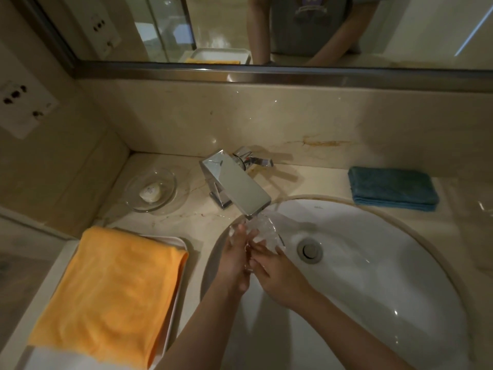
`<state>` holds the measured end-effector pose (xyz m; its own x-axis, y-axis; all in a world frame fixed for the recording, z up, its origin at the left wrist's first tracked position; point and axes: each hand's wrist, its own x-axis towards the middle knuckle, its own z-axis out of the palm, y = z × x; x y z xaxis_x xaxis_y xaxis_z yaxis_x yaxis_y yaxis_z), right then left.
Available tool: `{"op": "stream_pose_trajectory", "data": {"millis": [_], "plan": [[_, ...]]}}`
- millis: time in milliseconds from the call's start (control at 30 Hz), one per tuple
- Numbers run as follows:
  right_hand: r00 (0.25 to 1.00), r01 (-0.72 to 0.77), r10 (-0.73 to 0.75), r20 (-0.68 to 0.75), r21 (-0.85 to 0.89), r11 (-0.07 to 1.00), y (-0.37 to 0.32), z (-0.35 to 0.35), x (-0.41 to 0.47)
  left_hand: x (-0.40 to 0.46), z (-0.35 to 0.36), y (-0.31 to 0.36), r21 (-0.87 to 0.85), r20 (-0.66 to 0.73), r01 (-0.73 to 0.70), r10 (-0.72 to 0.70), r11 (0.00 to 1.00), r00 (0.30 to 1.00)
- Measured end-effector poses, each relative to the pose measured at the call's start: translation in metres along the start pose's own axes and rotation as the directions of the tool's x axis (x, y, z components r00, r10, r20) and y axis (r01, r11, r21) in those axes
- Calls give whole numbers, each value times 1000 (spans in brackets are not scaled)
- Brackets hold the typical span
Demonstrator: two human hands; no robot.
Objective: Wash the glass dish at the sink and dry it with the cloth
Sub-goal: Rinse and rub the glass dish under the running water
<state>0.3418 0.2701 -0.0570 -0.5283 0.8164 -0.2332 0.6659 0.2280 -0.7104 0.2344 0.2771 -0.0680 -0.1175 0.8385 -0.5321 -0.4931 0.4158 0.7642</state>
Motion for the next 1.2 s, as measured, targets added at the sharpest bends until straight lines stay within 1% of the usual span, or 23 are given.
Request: {"op": "stream_pose_trajectory", "data": {"millis": [67, 133, 167, 233, 300, 367, 400, 533, 600, 667, 700, 733, 767, 800, 833, 867, 900, 933, 967, 1000, 1033, 1100, 1200], "plan": [[999, -22, 25, 45, -74, 997, 5, -10, 5, 2, -2, -3, 14, 20, -1, 1, 1000, 1000], [993, -70, 88, 80, -199, 977, 9, -19, 9, 1, -1, -5, -4, 49, 12, -12, 1000, 999], [991, -93, 116, 69, -269, 959, 10, -21, 10, 1, 0, -6, -11, 53, 23, -23, 1000, 998], [990, -136, 138, -22, -363, 922, 10, -17, 8, 3, 3, -5, -15, 70, 36, -34, 999, 997], [975, -223, 201, -98, -351, 910, 9, -9, 6, 6, 5, -3, -14, 80, 26, -25, 1000, 997], [953, -302, 278, -121, -299, 905, 7, -2, 4, 8, 6, 0, -44, 71, 37, -34, 998, 997], [948, -317, 289, -137, -285, 905, 5, 0, 3, 8, 6, 1, -47, 68, 41, -38, 998, 997], [939, -304, 254, -232, -216, 928, -1, -2, -5, 8, 6, -4, -53, 41, 57, -55, 997, 998], [945, -247, 193, -265, -186, 951, 2, 1, -10, 7, 6, -4, -66, 1, 53, -53, 996, 999], [944, -166, 130, -303, -96, 981, 9, 2, -12, 8, 5, -6, -50, -8, 56, -56, 997, 998], [932, -142, 138, -334, 15, 990, 14, 1, -11, 8, 6, -7, -56, -14, 62, -63, 997, 998], [907, -127, 178, -380, 156, 980, 17, -2, -9, 7, 7, -6, -69, -19, 72, -74, 995, 997], [866, -136, 256, -429, 291, 947, 18, -8, -7, 7, 8, -5, -87, -12, 81, -83, 993, 997], [807, -163, 356, -471, 402, 901, 20, -15, -4, 7, 8, -4, -101, 9, 86, -86, 991, 996], [744, -186, 441, -501, 478, 858, 23, -21, -1, 6, 9, -2, -115, 36, 89, -86, 989, 996], [714, -206, 498, -493, 531, 822, 25, -26, 3, 5, 10, -1, -121, 60, 96, -89, 988, 994], [726, -237, 540, -425, 583, 777, 26, -31, 6, 4, 11, 1, -123, 96, 105, -94, 987, 991], [766, -272, 567, -302, 647, 712, 25, -33, 7, 3, 12, 1, -114, 134, 110, -94, 987, 986], [816, -291, 559, -145, 733, 615, 23, -34, 7, 1, 13, 2, -104, 173, 111, -92, 988, 981], [851, -308, 524, -22, 787, 534, 22, -35, 7, 1, 13, 3, -102, 202, 113, -91, 988, 975], [874, -309, 485, 27, 802, 512, 22, -34, 7, 2, 12, 3, -116, 229, 126, -97, 985, 969], [891, -291, 455, 13, 784, 548, 26, -34, 9, 2, 9, 4, -138, 287, 164, -119, 977, 951], [835, -308, 544, -90, 743, 595, 28, -36, 13, 1, 6, 3, -142, 399, 252, -178, 957, 900]]}}
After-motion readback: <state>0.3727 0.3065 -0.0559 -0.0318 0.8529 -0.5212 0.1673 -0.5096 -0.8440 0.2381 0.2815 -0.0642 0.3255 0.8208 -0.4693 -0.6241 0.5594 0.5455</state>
